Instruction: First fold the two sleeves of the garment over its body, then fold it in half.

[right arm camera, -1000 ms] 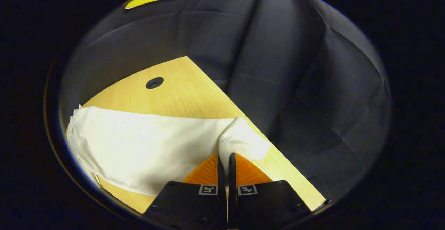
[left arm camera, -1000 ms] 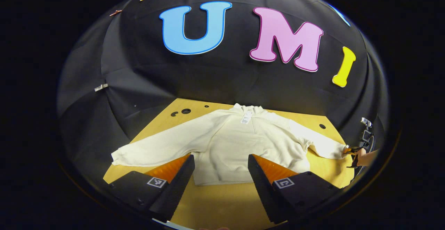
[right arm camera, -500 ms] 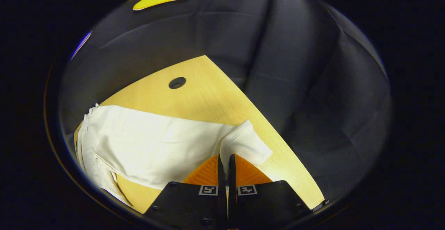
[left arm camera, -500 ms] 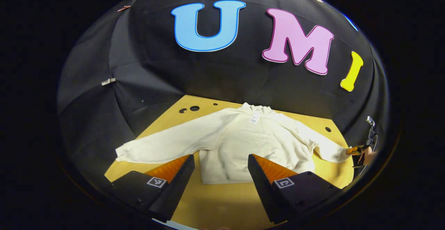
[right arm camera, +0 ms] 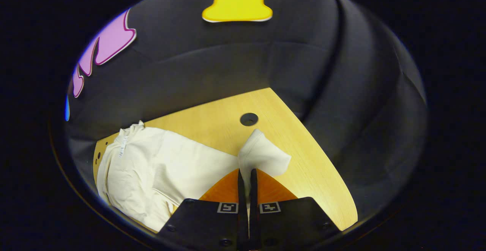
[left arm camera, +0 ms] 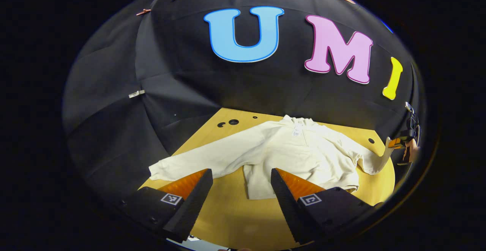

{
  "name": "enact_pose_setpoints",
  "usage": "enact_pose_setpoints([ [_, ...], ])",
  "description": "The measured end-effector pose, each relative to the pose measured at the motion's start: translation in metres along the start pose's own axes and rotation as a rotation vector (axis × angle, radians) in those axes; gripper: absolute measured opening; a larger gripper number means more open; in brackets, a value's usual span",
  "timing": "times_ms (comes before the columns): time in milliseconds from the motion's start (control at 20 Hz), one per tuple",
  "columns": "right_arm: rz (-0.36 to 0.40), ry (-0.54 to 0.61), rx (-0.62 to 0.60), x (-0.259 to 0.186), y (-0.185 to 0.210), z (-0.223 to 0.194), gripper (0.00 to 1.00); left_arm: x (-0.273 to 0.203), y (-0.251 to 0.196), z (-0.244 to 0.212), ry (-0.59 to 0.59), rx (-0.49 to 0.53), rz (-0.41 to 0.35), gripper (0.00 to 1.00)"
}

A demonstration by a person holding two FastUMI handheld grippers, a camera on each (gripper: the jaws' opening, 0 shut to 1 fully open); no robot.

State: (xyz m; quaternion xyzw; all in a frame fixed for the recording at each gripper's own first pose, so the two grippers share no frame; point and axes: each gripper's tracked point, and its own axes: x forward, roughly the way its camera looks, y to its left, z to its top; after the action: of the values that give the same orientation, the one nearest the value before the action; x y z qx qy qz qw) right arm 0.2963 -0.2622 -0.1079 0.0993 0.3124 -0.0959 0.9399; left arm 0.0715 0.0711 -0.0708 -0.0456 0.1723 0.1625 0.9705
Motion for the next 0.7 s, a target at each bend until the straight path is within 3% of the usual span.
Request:
enact_pose_setpoints([
  [300, 0.062, -0.048, -0.153, -0.003, 0.091, 0.029, 0.05, -0.013, 0.038, -0.005, -0.011, 0.001, 0.057, 0.96],
  [700, 0.230, -0.073, -0.263, -0.003, 0.250, 0.041, 0.06, -0.016, 0.069, -0.018, 0.016, -0.068, 0.093, 0.96],
])
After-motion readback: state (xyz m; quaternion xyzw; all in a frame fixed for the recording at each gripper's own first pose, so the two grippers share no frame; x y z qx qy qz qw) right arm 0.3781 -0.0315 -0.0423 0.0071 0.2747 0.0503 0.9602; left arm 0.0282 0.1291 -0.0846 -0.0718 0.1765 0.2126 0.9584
